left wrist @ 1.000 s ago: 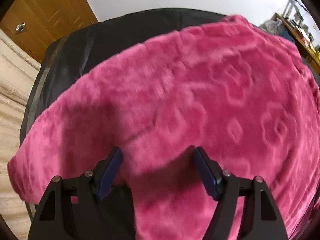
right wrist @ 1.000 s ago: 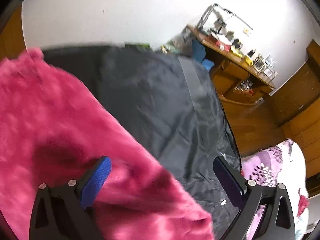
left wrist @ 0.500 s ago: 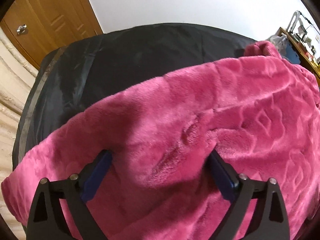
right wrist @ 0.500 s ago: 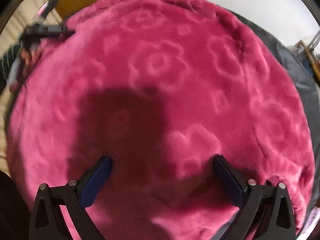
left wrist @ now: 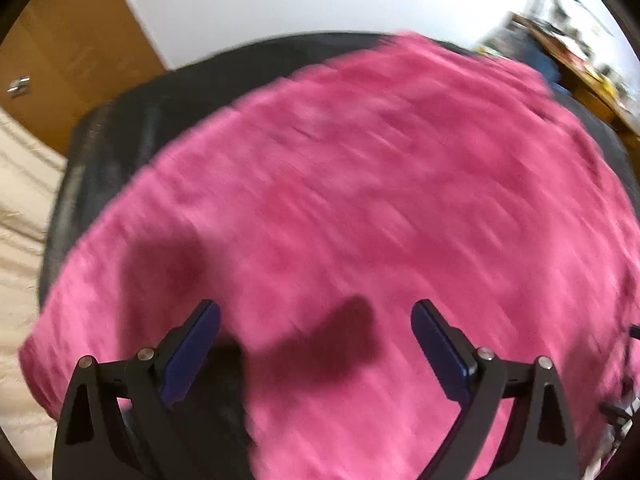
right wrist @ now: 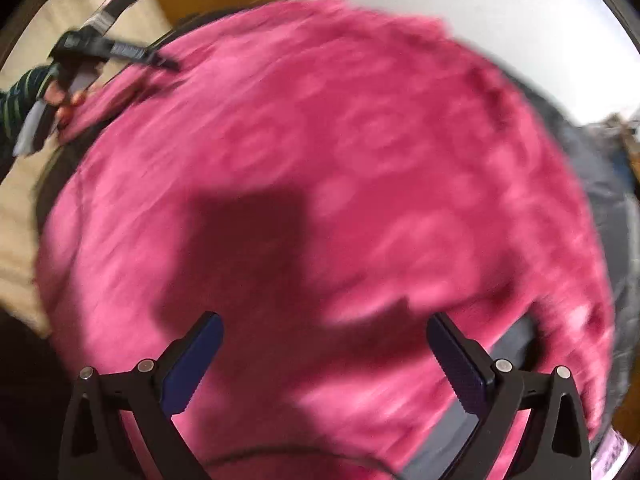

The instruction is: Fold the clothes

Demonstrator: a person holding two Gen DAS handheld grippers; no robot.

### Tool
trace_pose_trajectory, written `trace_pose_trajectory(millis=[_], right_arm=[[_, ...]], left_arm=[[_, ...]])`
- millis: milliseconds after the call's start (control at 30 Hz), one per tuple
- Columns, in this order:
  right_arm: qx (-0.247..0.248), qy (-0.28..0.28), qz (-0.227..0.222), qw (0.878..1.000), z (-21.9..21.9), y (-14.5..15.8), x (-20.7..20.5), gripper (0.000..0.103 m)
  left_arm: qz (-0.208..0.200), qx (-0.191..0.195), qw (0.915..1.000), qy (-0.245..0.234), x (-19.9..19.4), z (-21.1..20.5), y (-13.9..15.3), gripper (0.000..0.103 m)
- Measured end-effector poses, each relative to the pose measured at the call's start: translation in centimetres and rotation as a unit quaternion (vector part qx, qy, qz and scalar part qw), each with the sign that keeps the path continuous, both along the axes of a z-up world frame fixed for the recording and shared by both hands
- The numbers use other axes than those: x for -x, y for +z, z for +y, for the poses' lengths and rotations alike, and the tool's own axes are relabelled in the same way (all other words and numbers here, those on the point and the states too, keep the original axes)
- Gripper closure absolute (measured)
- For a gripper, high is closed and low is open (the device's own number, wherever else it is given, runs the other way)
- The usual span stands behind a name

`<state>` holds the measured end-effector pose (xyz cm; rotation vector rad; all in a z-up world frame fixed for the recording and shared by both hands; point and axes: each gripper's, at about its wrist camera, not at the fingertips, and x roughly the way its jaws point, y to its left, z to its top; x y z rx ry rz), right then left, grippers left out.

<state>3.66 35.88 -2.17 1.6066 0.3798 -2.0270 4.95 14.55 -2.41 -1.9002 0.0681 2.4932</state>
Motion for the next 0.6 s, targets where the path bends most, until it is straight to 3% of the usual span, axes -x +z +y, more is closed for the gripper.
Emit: trace_pose_trajectory(millis=[167, 300, 400, 500, 600], right_arm=[[-0.031, 0.053, -0.056, 0.997, -0.5, -3.0, -6.0, 0.0], [-0.083, 0.069, -0.01, 0.994, -0.7, -3.8, -9.2, 0.0], [-0.065, 0.036, 0.002, 0.997, -0.1, -3.6, -9.3, 0.0], [-0.049, 0.015, 0.015, 0.999, 0.4, -3.4, -9.4, 0.0], [-0.029, -0.006, 0.031, 0.999, 1.1, -3.2, -9.7, 0.0]], left_arm=[[-0.025, -0.011, 0.9993, -0.024, -6.3, 3.2, -0.8, 0.005], [-0.049, 0.003, 0.9988, -0.006, -9.5, 4.1, -3.4, 0.005], [-0.056, 0.005, 0.9979, 0.034, -10.5, 3.7, -5.1, 0.004], [-0.05, 0.013, 0.9962, 0.069, -10.7, 3.8, -4.7, 0.004], [-0.033, 0.023, 0.9964, 0.074, -10.8, 5.3, -3.6, 0.005]])
